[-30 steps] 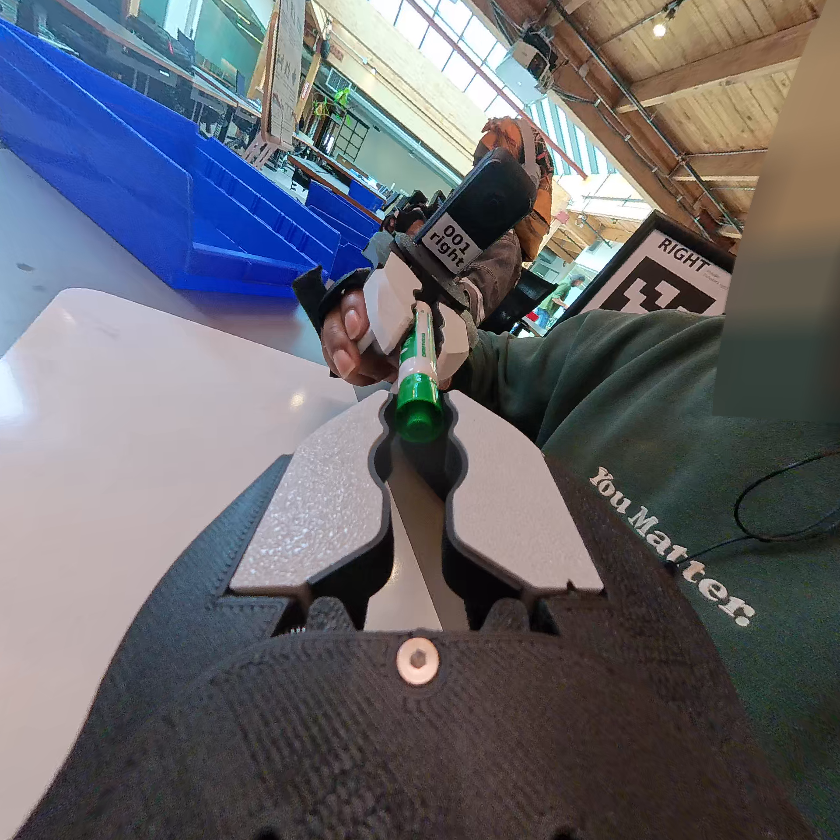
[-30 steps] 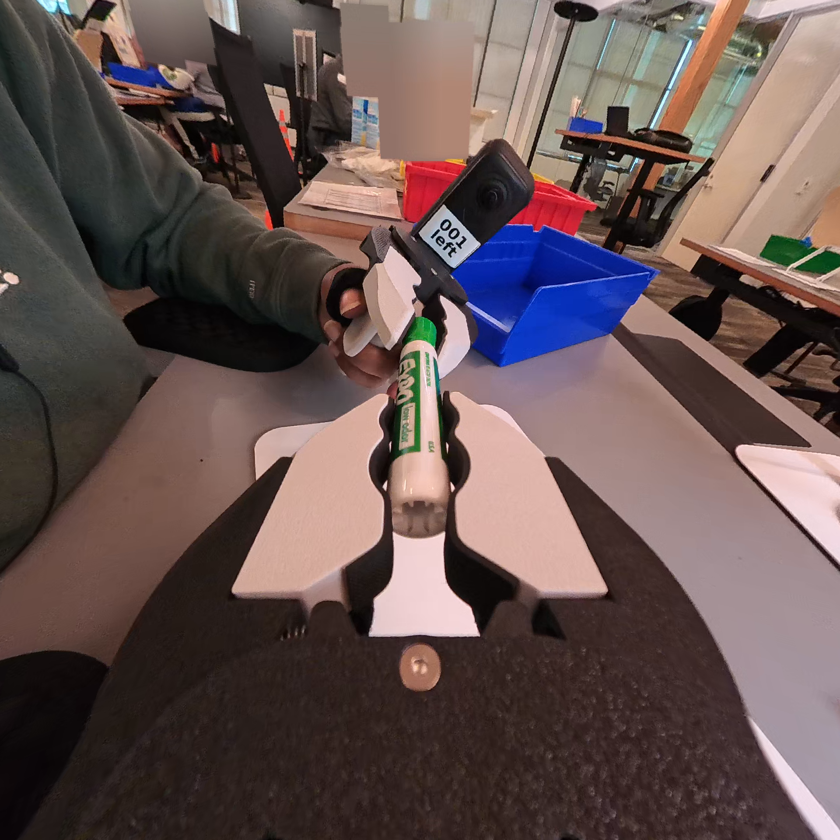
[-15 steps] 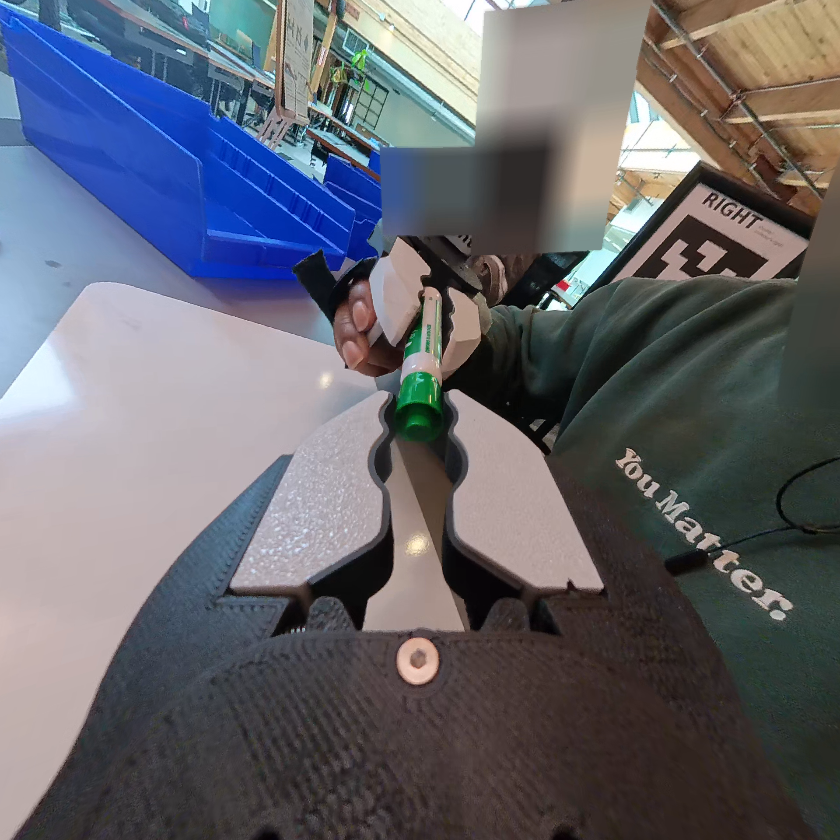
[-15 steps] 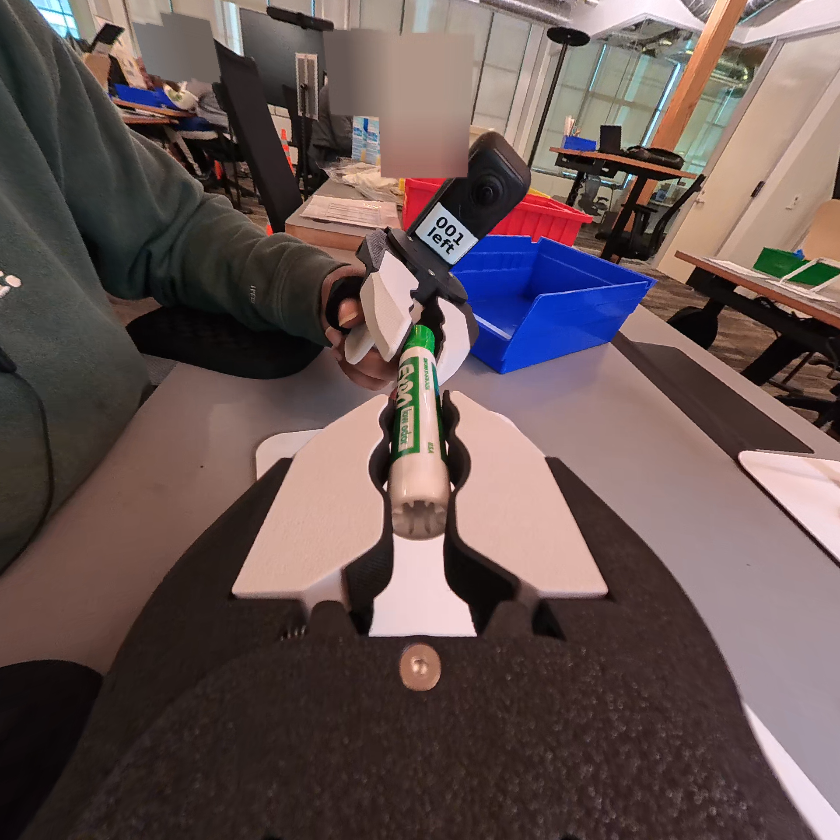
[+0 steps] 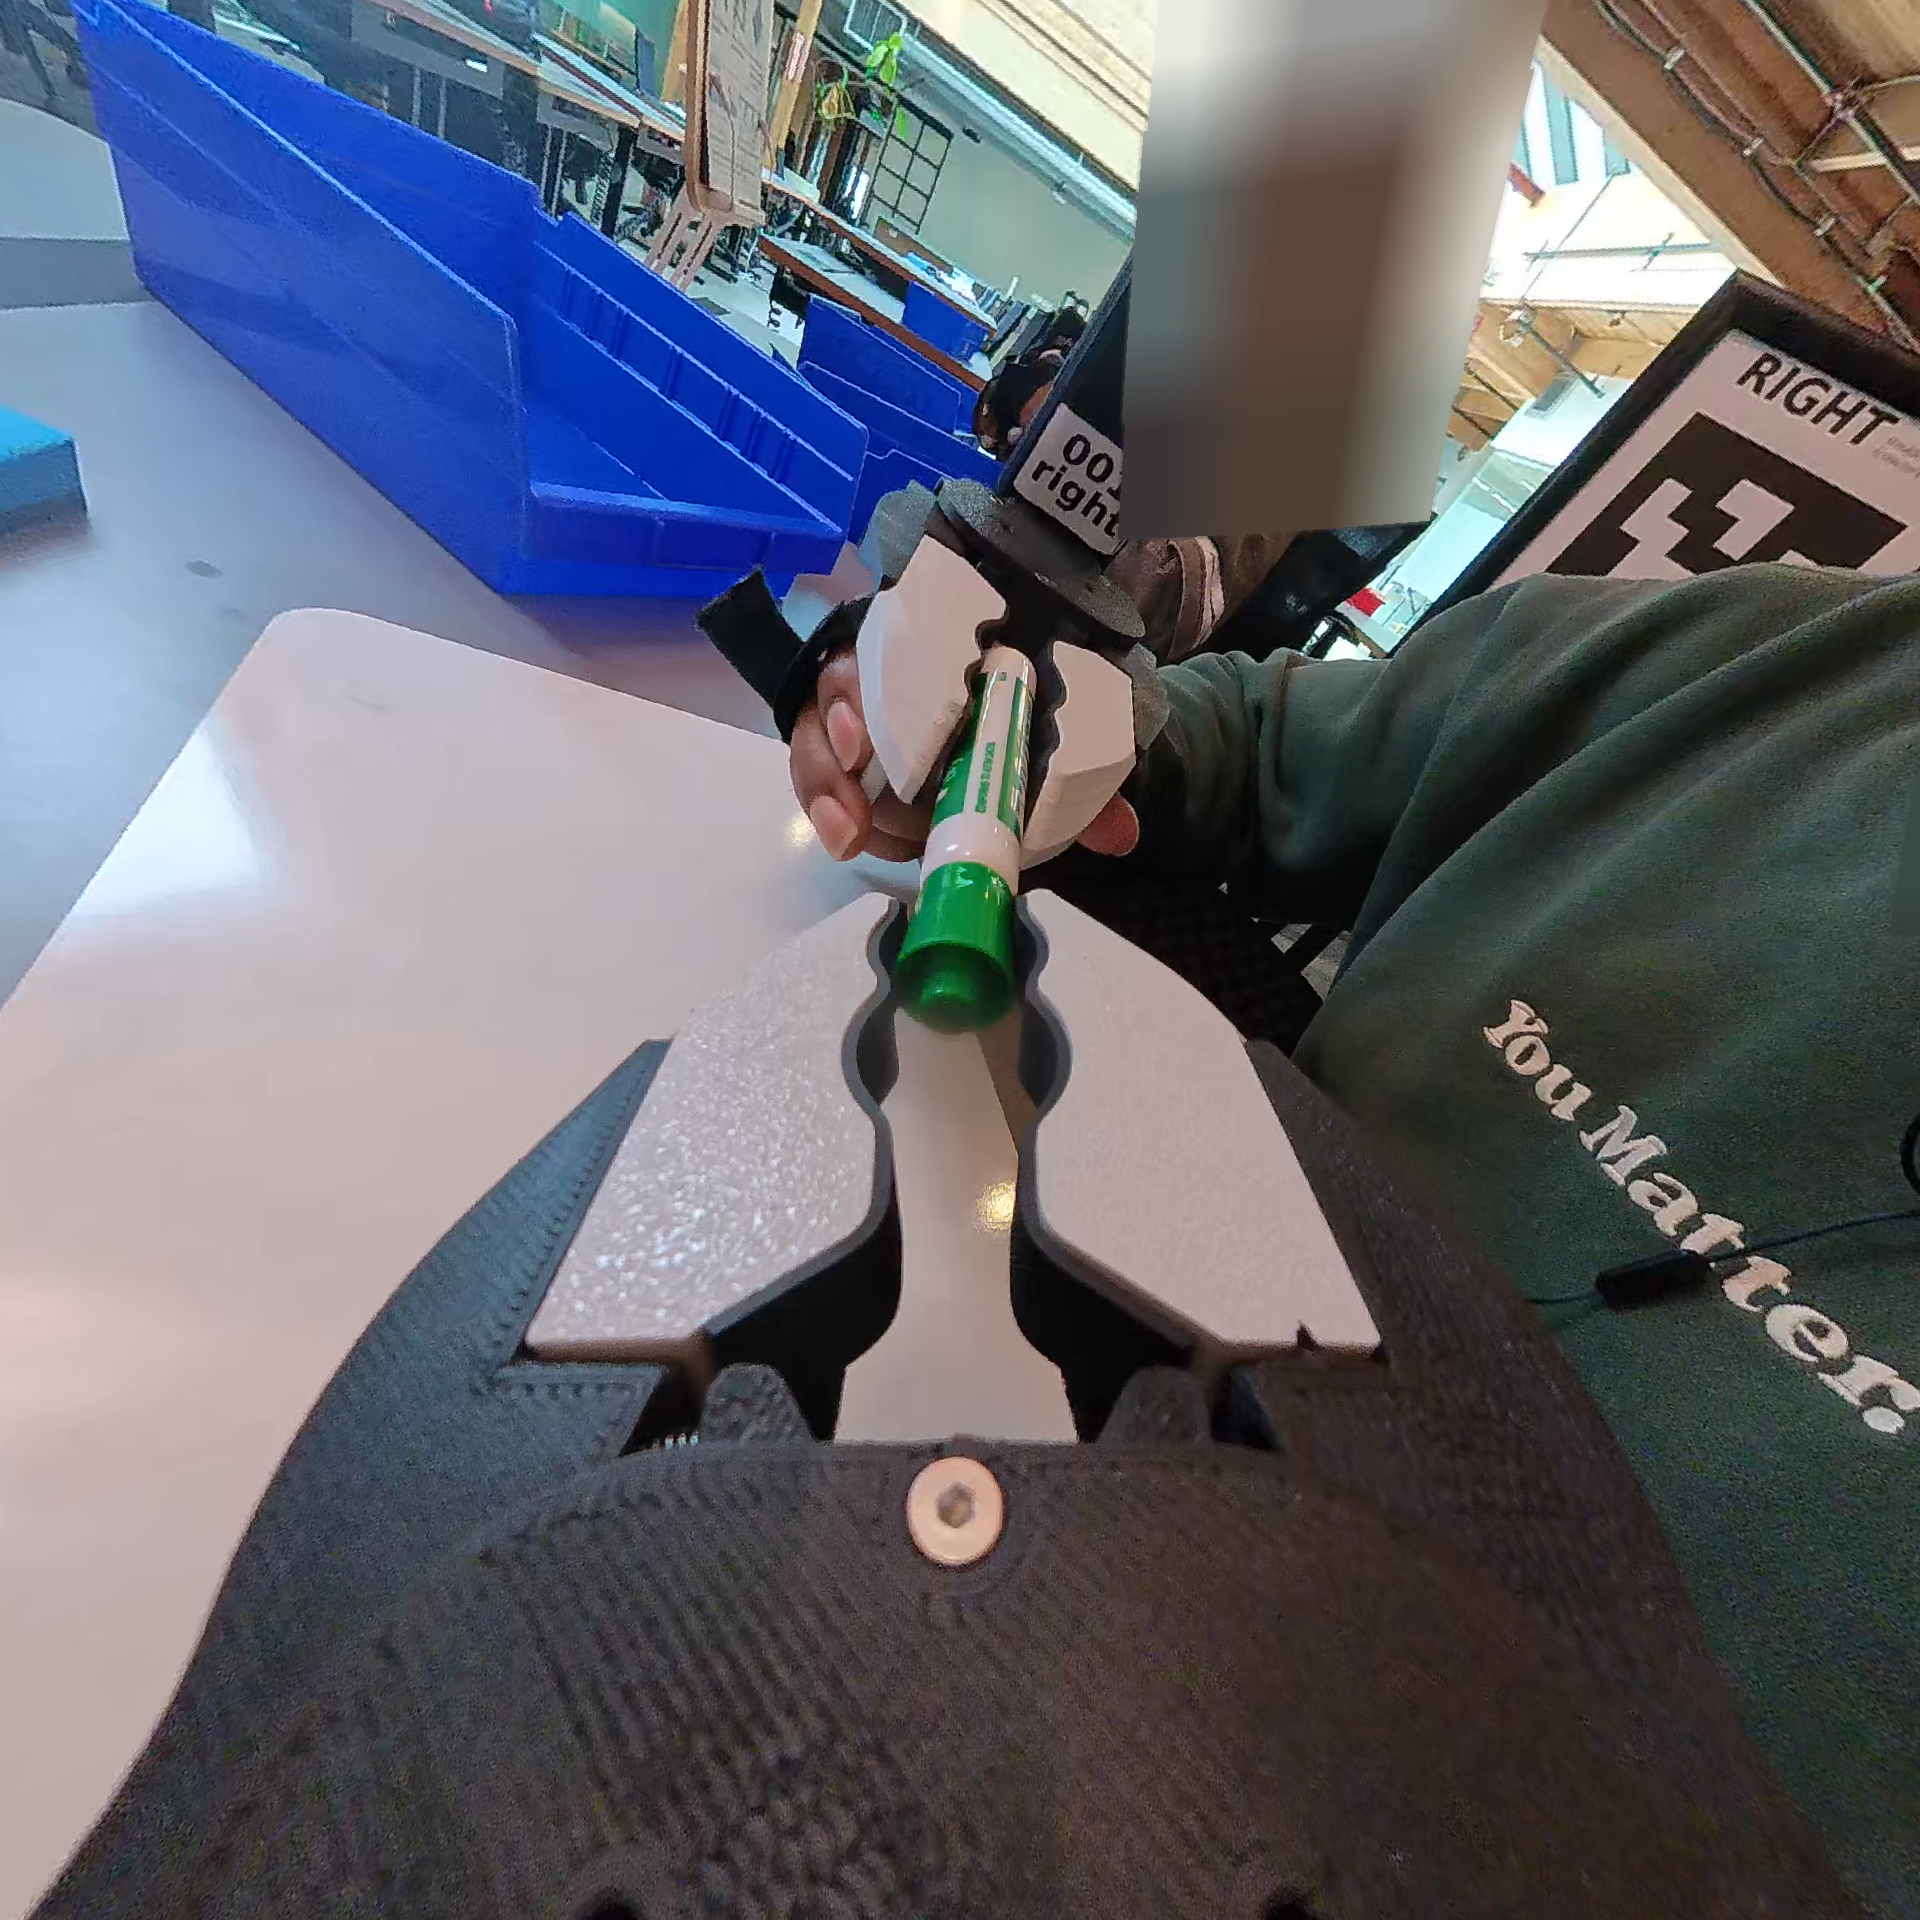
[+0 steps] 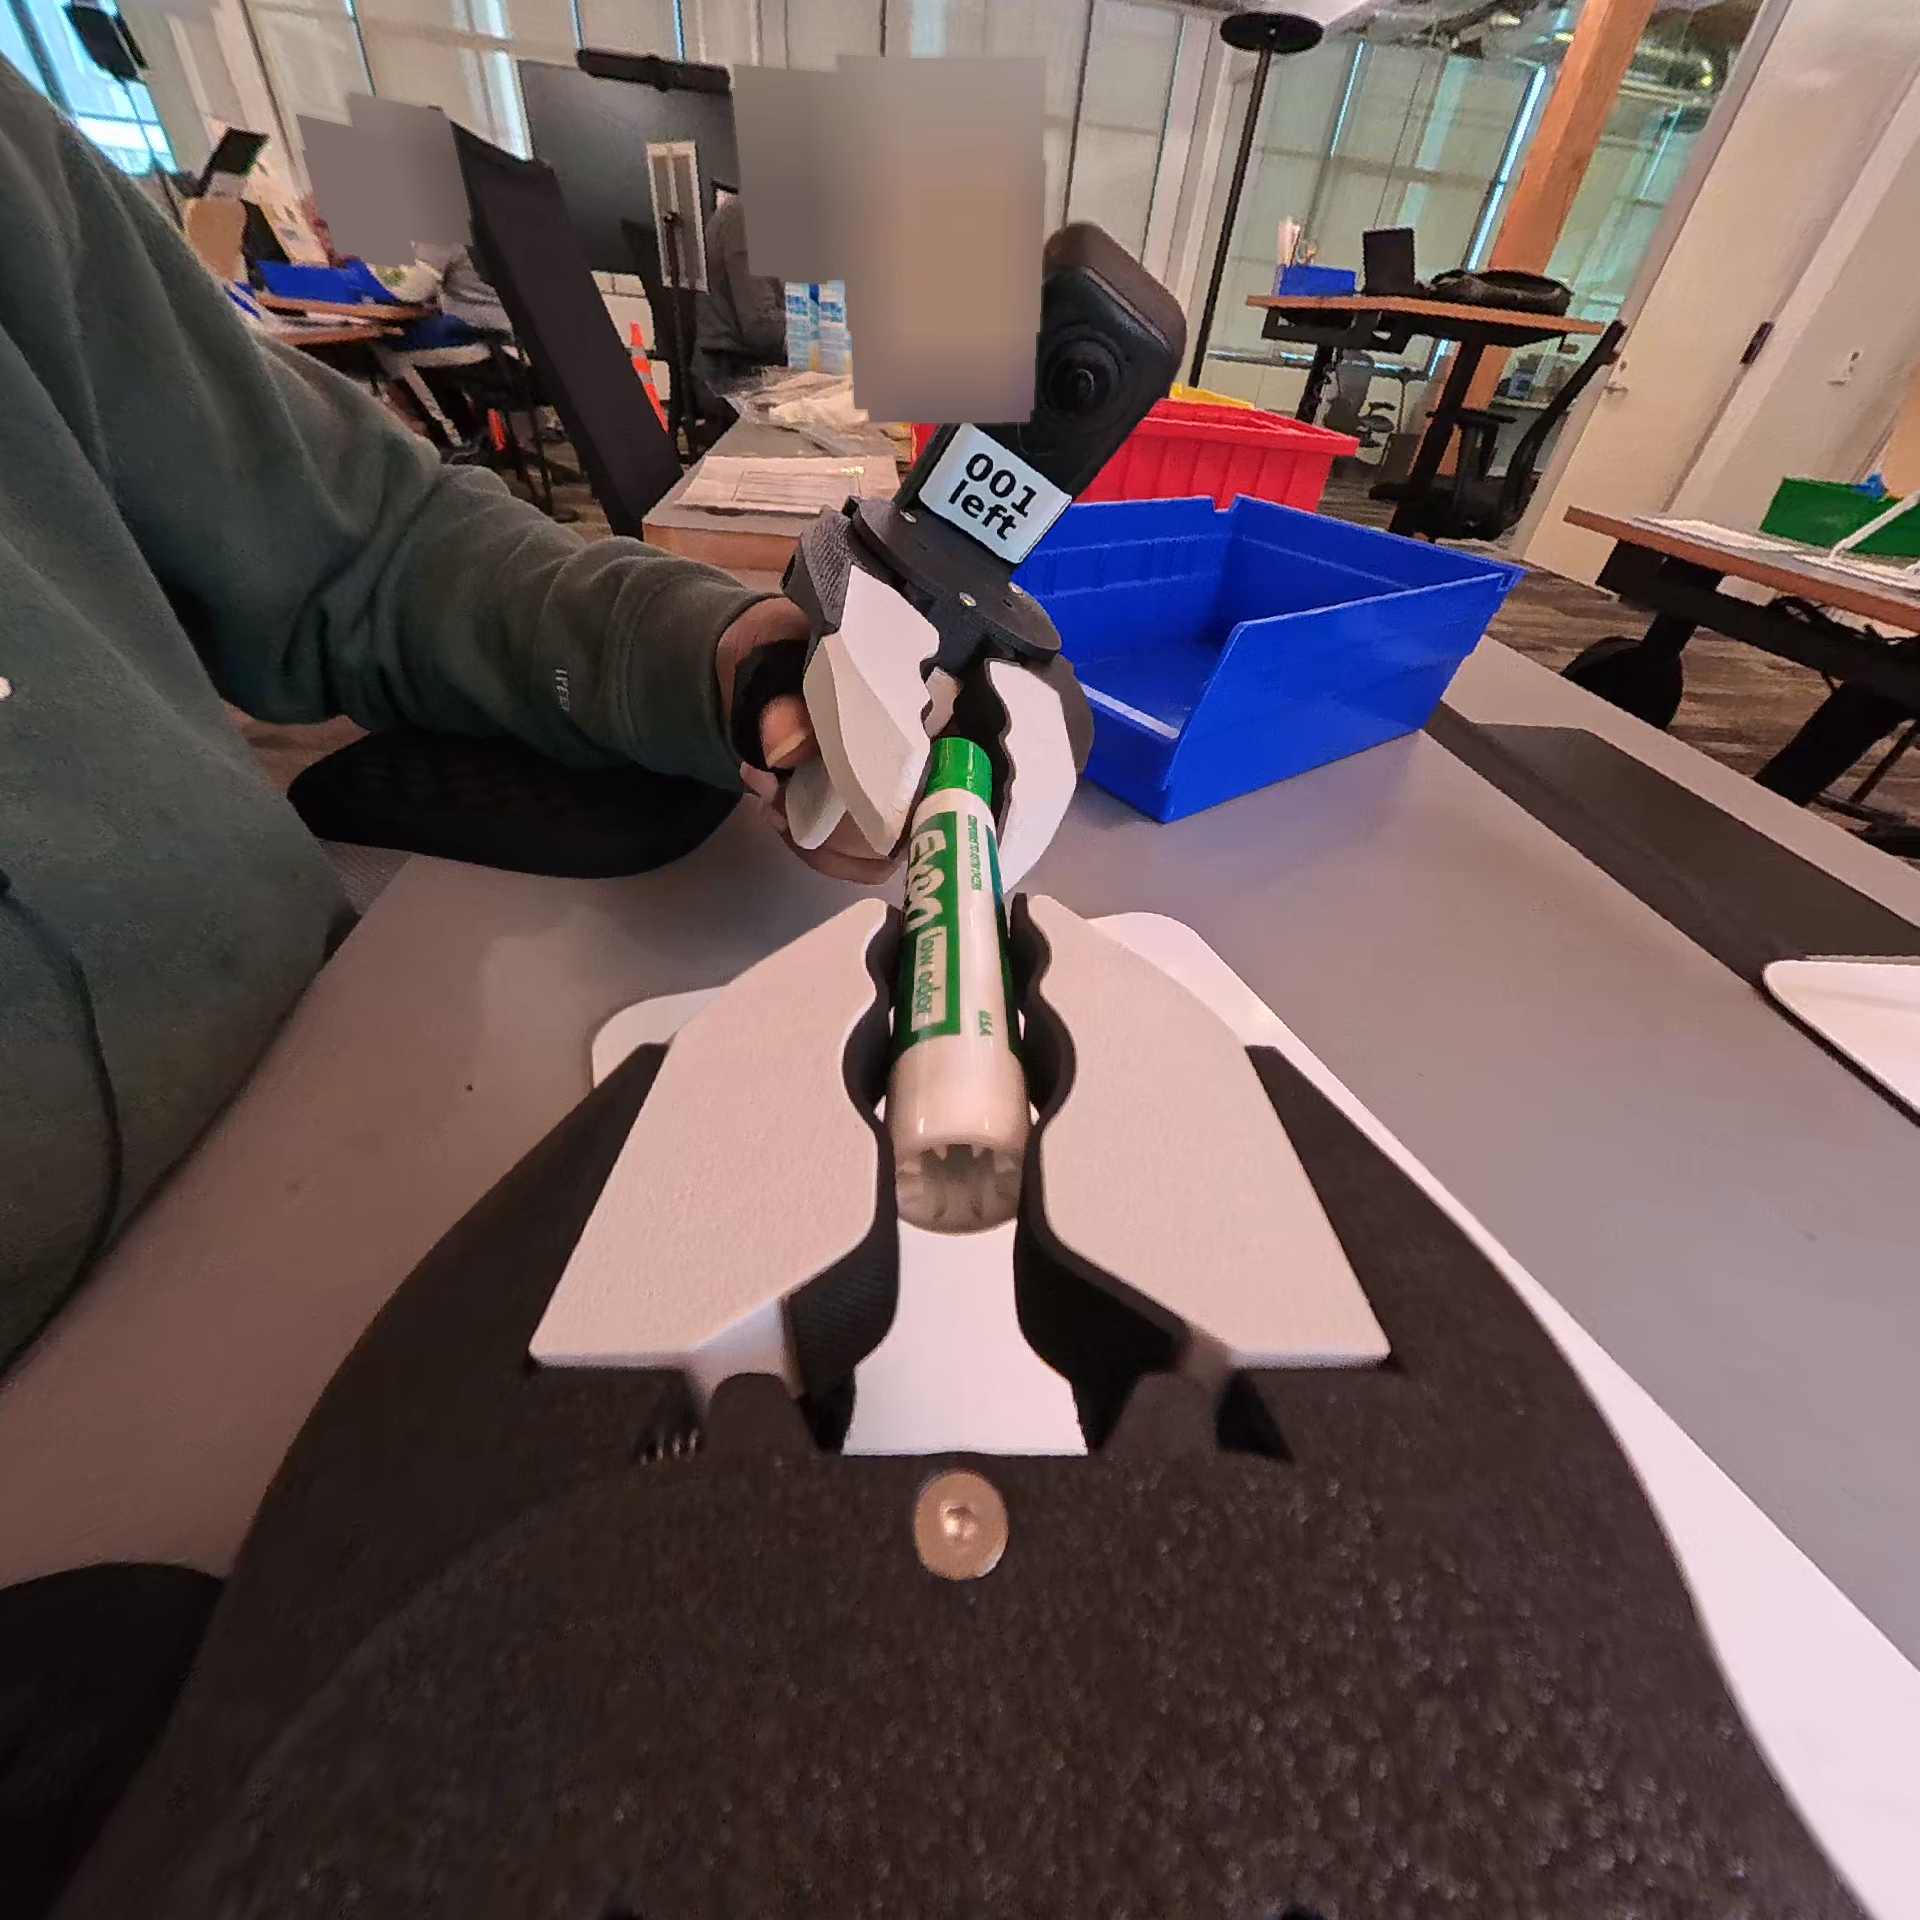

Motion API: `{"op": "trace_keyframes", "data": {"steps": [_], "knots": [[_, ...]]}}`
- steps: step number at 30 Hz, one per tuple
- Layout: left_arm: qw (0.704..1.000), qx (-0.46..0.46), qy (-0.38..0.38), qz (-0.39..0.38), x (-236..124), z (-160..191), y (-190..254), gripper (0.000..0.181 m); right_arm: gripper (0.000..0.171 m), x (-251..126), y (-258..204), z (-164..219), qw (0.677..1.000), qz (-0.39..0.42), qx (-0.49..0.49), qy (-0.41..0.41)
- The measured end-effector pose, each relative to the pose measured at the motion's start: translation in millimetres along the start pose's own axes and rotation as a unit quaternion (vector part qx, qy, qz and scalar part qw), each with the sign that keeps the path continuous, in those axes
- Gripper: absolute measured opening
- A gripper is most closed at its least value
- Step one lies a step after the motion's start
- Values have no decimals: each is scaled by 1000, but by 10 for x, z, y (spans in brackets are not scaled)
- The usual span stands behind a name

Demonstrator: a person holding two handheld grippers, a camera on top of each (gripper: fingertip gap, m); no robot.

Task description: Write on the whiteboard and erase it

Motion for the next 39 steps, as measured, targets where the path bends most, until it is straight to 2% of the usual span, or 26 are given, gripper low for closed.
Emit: {"op": "trace_keyframes", "data": {"steps": [26, 33, 39], "knots": [[999, 18, -7, 42, 14, 34, 87, 19, 20, -13, -44, -40, 1000, -21, 5, 21], [999, 36, 7, 28, -53, -44, 72, 23, 20, -30, -26, -30, 1000, -25, 6, 17], [998, 61, 0, 11, -38, -36, 76, 20, 20, -22, -39, -23, 999, -32, 9, 15]]}}
Point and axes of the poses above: each gripper's, where its closed fingertips meet, x out along the fingers, z out of its underside, y = z × x across the jaws, the point moved 2 cm from there along -x, back along the fingers, and after that the axes turned 2 degrees about -y, right-handed, at the moved point
